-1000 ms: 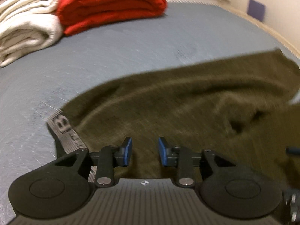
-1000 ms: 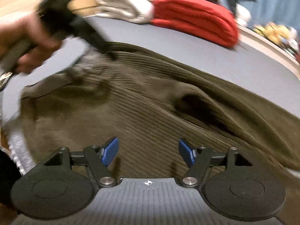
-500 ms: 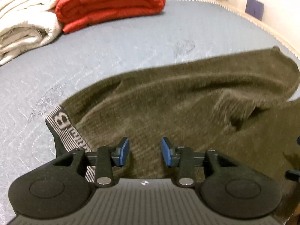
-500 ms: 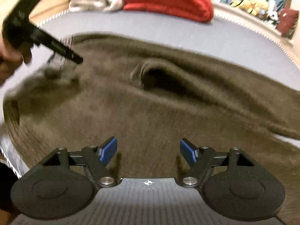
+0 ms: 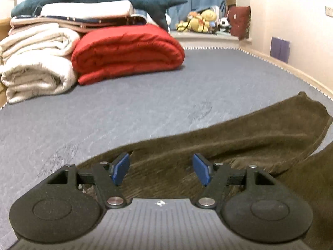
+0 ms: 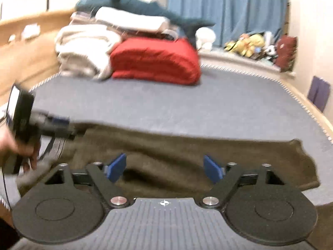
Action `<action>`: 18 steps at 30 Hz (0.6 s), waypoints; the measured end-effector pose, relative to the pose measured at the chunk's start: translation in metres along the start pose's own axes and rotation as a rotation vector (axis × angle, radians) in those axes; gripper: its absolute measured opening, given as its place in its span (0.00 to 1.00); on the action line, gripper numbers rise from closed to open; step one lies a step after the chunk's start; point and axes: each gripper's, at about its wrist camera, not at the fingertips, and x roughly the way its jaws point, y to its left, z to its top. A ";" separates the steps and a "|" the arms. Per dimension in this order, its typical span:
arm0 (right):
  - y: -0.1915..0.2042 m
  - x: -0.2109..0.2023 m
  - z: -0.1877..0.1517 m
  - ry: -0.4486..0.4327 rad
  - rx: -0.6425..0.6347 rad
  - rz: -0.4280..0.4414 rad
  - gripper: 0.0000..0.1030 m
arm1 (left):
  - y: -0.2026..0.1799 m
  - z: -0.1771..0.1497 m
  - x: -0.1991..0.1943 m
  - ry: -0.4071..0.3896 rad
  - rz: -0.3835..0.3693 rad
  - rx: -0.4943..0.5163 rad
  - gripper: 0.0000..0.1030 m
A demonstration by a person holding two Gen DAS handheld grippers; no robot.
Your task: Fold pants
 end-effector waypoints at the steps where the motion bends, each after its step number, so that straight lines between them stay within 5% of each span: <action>1: -0.008 -0.001 0.004 -0.023 0.006 -0.024 0.90 | -0.002 0.001 0.000 -0.005 -0.011 0.000 0.72; 5: -0.044 0.011 0.001 -0.070 0.111 -0.121 0.96 | -0.010 0.003 0.003 0.015 -0.058 0.011 0.72; 12: -0.074 0.060 -0.031 0.082 0.209 -0.127 0.96 | -0.016 0.002 0.016 0.019 -0.080 0.035 0.68; 18: -0.051 0.057 -0.034 0.036 0.003 -0.116 0.98 | -0.021 0.006 0.027 0.030 -0.073 0.004 0.68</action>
